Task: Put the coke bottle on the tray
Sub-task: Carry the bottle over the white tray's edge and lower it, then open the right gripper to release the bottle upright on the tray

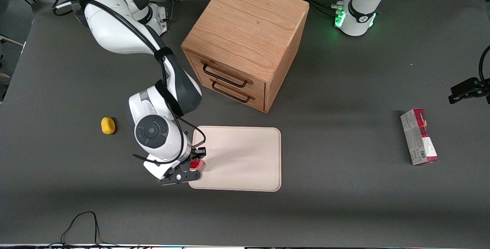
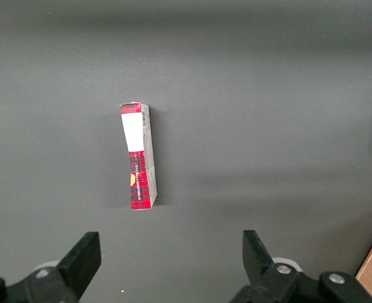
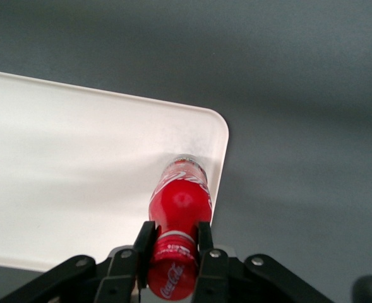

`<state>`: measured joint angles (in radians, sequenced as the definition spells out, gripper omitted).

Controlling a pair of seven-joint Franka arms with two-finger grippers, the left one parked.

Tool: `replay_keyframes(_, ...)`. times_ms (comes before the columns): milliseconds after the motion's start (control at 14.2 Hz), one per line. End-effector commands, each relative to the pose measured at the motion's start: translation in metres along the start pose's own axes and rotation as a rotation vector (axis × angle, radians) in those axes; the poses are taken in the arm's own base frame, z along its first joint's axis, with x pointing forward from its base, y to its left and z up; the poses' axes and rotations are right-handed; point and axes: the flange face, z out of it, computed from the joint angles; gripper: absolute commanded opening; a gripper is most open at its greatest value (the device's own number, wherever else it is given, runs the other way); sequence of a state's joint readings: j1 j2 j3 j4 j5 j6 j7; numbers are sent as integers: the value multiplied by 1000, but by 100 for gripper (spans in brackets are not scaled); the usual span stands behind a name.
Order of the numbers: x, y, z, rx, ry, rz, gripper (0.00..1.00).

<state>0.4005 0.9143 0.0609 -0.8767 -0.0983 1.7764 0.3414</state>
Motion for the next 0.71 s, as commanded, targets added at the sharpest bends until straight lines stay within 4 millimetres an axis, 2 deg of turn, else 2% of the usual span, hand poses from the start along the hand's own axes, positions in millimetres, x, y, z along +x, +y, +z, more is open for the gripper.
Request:
replay_keyframes(0, 5, -2, 6, -8, 27, -1, 3)
replay_keyframes(283, 6, -4, 17, -6, 28, -5, 6)
replay_keyframes(353, 6, -4, 17, -5, 28, -2, 28)
replay_keyframes(424, 6, -4, 18, -5, 28, 7, 83)
replay_keyframes(495, 6, -4, 19, -5, 29, 4, 100)
replay_keyframes(636, 7, -2, 17, -5, 32, 10, 100)
